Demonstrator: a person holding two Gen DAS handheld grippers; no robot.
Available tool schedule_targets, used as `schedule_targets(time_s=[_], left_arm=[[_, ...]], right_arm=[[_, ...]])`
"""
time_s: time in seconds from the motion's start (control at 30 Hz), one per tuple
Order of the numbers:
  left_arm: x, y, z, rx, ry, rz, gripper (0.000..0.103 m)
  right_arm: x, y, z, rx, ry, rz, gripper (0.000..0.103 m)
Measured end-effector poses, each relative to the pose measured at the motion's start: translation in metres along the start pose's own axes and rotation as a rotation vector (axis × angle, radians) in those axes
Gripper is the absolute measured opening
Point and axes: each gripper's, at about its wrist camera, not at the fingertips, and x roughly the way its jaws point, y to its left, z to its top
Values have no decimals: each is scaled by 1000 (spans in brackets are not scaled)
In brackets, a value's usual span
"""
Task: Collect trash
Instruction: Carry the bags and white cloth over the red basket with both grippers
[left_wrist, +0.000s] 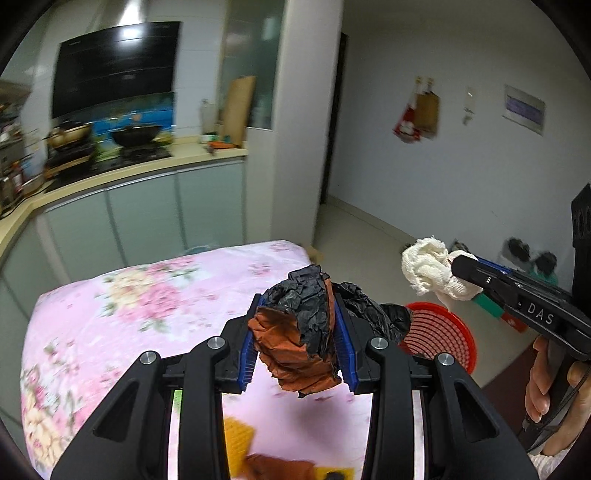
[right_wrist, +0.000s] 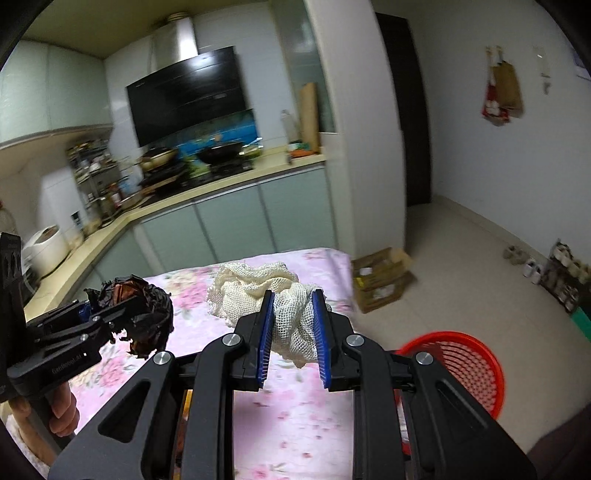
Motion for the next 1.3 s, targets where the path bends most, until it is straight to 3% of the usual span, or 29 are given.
schedule_targets(time_s=[0.23,0.73,1.3], left_arm=[[36,-34,10,28,50,-100,34],[109,-104,18,122,197,-233,34],[206,-177,-9,222,424,-288,35]], right_arm=[[-9,-40,-3,71,-14,-94,20],[-13,-118,-20,212,15,-258,20],[12,-177,-47,362,111,-351,20]])
